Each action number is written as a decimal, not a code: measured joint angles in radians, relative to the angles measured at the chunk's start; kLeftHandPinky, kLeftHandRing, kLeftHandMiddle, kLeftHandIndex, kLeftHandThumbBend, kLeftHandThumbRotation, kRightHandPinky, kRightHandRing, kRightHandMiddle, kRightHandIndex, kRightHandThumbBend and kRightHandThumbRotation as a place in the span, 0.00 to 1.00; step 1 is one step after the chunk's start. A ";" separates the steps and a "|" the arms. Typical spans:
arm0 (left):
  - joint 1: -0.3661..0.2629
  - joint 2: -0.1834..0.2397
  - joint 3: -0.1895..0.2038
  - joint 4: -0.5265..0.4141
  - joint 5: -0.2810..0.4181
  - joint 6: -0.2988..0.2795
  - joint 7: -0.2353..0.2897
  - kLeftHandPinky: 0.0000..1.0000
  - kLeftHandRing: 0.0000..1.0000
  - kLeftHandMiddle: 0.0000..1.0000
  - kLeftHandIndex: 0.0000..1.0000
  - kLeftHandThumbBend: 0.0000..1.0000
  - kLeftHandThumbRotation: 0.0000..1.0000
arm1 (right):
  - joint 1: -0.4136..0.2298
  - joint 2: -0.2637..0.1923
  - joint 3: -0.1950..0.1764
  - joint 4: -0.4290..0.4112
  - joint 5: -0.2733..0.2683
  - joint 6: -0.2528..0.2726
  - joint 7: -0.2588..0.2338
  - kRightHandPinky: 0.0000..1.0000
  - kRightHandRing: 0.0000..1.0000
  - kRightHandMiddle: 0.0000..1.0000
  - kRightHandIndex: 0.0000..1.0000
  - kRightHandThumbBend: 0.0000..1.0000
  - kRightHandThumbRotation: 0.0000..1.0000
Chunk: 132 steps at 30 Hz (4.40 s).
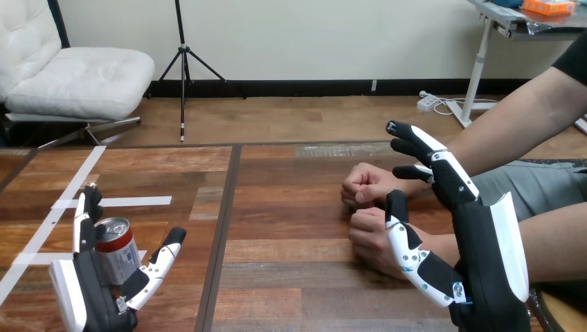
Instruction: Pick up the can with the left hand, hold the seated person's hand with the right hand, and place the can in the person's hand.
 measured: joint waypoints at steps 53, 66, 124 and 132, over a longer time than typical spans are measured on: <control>-0.010 0.007 0.039 0.042 0.413 -0.330 0.401 0.97 0.91 0.90 0.88 0.71 0.05 | 0.000 0.000 0.000 0.000 0.002 0.000 0.000 0.72 0.86 0.89 0.85 0.11 0.00; -0.019 0.025 0.034 0.043 0.382 -0.174 0.443 1.00 0.99 0.96 0.96 0.76 0.13 | -0.003 -0.002 -0.001 0.000 0.002 0.000 0.000 0.72 0.86 0.89 0.85 0.11 0.00; -0.108 0.007 -0.005 0.149 0.035 0.181 0.125 0.90 0.94 0.97 0.98 0.84 0.27 | -0.003 -0.004 -0.003 0.000 0.002 0.011 0.013 0.72 0.83 0.88 0.84 0.14 0.00; -0.132 0.011 -0.005 0.200 0.018 0.164 0.125 0.87 0.93 0.96 0.98 0.84 0.28 | -0.003 -0.005 -0.004 0.000 0.002 0.011 0.013 0.72 0.83 0.87 0.84 0.13 0.00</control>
